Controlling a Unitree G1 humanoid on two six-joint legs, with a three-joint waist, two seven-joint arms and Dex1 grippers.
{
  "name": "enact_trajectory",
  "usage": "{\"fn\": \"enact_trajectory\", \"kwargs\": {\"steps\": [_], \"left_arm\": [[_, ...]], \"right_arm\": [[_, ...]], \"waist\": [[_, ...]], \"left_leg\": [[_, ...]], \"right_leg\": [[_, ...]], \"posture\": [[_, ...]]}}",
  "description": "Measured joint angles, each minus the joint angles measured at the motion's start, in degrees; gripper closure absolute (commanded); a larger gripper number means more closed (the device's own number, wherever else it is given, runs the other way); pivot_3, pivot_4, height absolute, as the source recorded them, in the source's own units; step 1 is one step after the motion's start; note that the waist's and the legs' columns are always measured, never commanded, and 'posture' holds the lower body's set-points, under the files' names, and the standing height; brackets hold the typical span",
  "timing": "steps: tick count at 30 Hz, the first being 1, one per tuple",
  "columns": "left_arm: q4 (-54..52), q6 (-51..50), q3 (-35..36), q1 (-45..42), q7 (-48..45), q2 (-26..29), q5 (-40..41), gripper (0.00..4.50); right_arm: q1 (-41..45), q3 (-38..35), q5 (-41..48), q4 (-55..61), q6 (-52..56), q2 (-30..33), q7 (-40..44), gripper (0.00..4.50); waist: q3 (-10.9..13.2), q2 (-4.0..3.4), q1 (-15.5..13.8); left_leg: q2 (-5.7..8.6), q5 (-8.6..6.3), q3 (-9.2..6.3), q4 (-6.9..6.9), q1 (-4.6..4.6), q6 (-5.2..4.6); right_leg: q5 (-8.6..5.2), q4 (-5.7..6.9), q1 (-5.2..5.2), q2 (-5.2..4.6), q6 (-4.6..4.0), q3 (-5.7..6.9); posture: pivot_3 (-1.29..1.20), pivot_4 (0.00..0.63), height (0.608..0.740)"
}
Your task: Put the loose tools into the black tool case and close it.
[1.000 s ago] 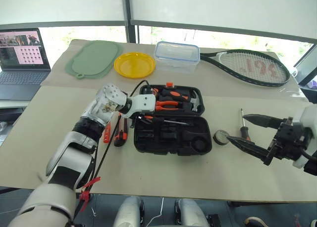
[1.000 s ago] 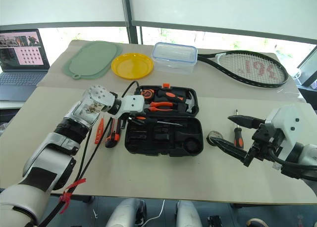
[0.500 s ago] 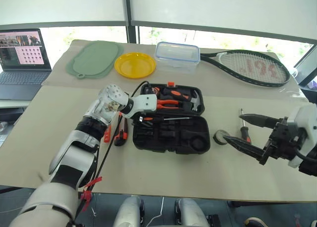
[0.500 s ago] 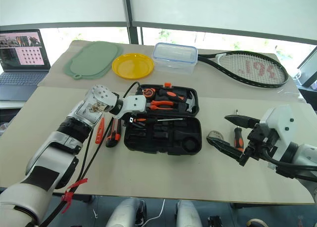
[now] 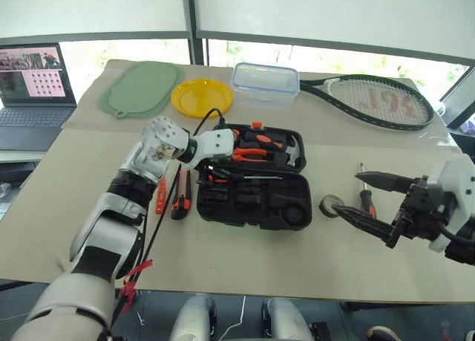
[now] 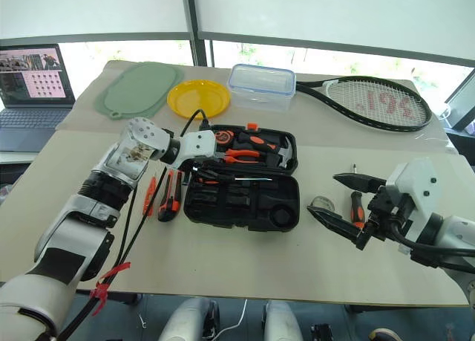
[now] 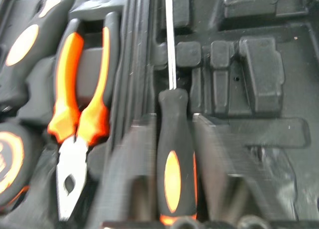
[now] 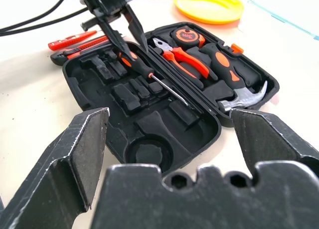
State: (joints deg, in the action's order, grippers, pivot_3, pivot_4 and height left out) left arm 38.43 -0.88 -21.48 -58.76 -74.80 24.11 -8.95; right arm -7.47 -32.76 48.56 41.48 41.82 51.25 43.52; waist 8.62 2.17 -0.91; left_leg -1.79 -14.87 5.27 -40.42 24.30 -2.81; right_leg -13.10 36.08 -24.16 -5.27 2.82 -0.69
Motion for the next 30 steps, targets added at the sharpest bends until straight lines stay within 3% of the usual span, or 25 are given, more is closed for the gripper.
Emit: {"fn": "enact_trajectory", "kwargs": {"steps": [15, 30], "left_arm": [[7.0, 10.8, -2.3, -2.7, 4.4, -1.3, -5.0, 4.45], [8.8, 12.2, -1.8, -2.5, 5.7, -2.3, -5.5, 4.45]], "right_arm": [[-0.2, 0.1, 1.8, 0.2, 0.0, -0.3, -1.9, 0.0], [-1.5, 0.7, -0.6, -1.7, -0.1, -0.4, -2.0, 0.0]], "waist": [[0.0, 0.0, 0.1], [-0.1, 0.0, -0.1]], "left_leg": [[-0.02, 0.0, -0.01, 0.0, -0.04, 0.0], [-0.02, 0.0, -0.01, -0.01, -0.05, 0.0]], "right_leg": [[0.0, 0.01, 0.04, 0.0, 0.0, -0.01], [0.01, 0.0, 0.06, -0.01, 0.01, 0.0]], "posture": [[0.0, 0.15, 0.738], [0.0, 0.15, 0.738]]}}
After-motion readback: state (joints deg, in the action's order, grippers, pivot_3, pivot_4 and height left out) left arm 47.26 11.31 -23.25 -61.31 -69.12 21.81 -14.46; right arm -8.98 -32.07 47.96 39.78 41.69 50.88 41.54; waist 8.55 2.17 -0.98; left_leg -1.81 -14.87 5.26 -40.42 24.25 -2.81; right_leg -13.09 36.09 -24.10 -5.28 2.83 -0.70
